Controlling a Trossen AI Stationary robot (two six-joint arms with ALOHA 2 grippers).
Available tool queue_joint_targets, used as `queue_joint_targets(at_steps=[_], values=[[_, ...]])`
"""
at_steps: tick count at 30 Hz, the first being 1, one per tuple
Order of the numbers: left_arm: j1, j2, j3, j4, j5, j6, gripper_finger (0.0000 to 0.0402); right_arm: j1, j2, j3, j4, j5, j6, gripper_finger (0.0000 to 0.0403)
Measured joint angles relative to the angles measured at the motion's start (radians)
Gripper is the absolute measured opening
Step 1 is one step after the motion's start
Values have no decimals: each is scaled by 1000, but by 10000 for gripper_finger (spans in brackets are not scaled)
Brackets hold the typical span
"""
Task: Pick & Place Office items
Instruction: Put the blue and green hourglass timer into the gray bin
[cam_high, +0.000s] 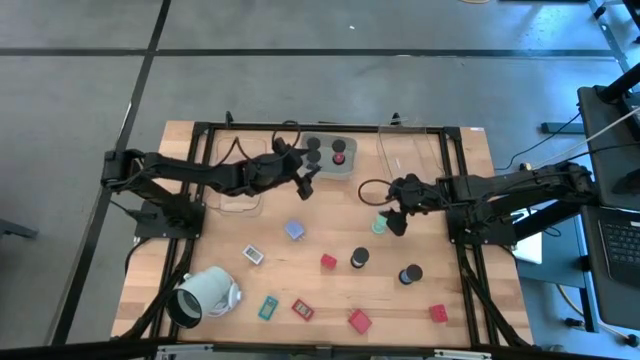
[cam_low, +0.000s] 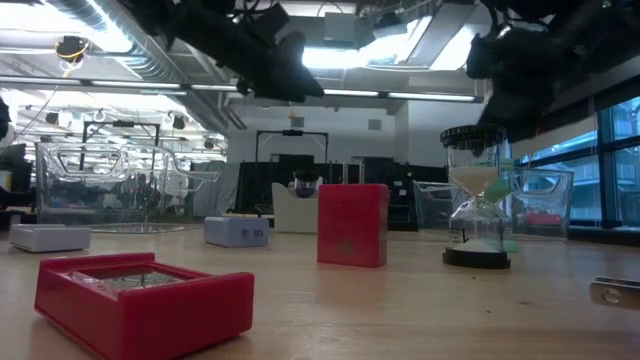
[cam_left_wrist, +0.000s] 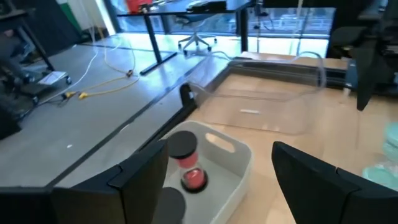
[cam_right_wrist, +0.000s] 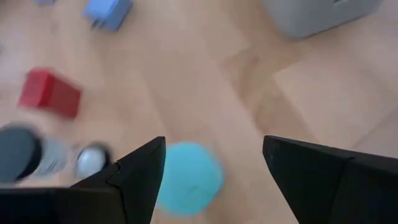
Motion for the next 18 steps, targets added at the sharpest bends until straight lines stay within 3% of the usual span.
queue_joint_targets(at_steps=[4, 11, 18], values=[[-13, 0, 0, -4, 2, 5, 283, 34, 0, 0, -1, -67, -25, 272], [-10, 0, 0, -7, 1, 5, 279, 76, 0, 0, 2, -64, -72, 272], [-10, 0, 0, -7, 0, 5, 279, 88, 0, 0, 2, -35, -237, 272]])
